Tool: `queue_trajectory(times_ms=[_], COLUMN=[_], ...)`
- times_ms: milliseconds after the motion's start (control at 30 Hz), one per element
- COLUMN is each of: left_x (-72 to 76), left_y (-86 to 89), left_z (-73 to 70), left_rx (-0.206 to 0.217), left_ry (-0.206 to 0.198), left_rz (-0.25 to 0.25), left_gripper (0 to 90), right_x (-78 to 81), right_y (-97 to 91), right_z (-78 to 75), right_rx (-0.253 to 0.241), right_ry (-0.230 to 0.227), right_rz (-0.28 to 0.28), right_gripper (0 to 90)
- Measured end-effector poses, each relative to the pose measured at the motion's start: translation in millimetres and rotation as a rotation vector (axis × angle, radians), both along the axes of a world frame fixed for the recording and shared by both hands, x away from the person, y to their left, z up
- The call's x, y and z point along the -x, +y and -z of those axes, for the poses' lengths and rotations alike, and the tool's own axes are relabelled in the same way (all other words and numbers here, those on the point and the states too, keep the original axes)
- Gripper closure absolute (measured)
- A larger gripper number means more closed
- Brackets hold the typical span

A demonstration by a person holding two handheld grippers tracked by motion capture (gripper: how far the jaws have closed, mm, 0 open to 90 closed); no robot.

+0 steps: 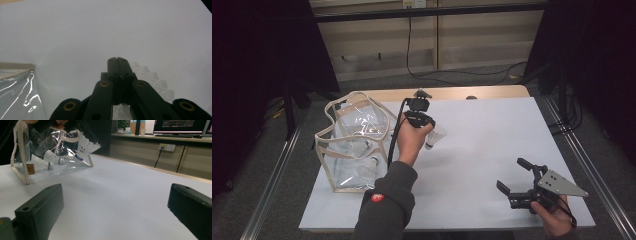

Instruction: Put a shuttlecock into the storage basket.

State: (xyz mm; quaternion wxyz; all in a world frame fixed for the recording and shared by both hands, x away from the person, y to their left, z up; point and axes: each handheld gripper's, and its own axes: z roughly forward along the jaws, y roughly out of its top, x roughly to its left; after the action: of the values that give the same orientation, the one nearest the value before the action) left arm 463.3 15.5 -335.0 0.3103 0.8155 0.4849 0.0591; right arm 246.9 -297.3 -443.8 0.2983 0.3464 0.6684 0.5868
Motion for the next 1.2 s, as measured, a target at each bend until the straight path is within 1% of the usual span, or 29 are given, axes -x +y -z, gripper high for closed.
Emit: queue_trajectory(times_ms=[100, 167, 233, 333, 400, 433, 567, 633, 767, 1167, 1200], left_x=[1.2, 1.4, 1.6, 1.9, 2.6, 2.6, 3.2, 3.7, 4.4, 7.0, 7.2], left_y=[-0.4, -0.2, 0.0, 1.0, 1.2, 1.5, 3.2, 3.9, 5.5, 9.7, 10.1], left_z=[-7.4, -11.8, -15.4, -21.0, -24.4, -26.0, -31.6, -34.1, -38.7, -47.1, -47.9], left_rx=[0.006, 0.012, 0.018, 0.026, 0.034, 0.034, 0.054, 0.061, 0.056, 0.074, 0.071], left_ry=[-0.003, 0.002, 0.000, -0.001, -0.001, -0.001, 0.003, 0.004, 0.000, 0.003, 0.003], left_rz=[0.005, 0.009, 0.004, 0.016, 0.011, 0.016, 0.022, 0.021, 0.024, 0.030, 0.032], left_gripper=[90.0, 90.0, 90.0, 90.0, 90.0, 90.0, 90.0, 90.0, 90.0, 90.0, 90.0], right_x=[0.0, 0.1, 0.1, -0.1, 0.0, -0.2, 0.1, 0.0, 0.1, 0.7, 0.8], right_y=[0.1, 0.1, 0.1, 0.0, -0.2, 0.0, 0.3, 0.3, 0.5, 1.1, 1.1], right_z=[0.1, 0.1, 0.0, 0.1, 0.1, 0.2, 0.0, 0.1, 0.1, -0.2, -0.4], right_rx=[0.002, 0.001, 0.002, 0.001, 0.003, 0.002, 0.001, 0.002, 0.002, -0.002, -0.003], right_ry=[0.000, 0.002, 0.000, -0.001, 0.001, -0.001, -0.001, 0.000, 0.000, -0.002, -0.001], right_rz=[0.001, 0.001, 0.000, 0.000, 0.001, 0.001, 0.000, 0.000, -0.001, -0.003, -0.002], right_gripper=[0.3, 0.3, 0.3, 0.3, 0.3, 0.3, 0.3, 0.3, 0.3, 0.3, 0.3])
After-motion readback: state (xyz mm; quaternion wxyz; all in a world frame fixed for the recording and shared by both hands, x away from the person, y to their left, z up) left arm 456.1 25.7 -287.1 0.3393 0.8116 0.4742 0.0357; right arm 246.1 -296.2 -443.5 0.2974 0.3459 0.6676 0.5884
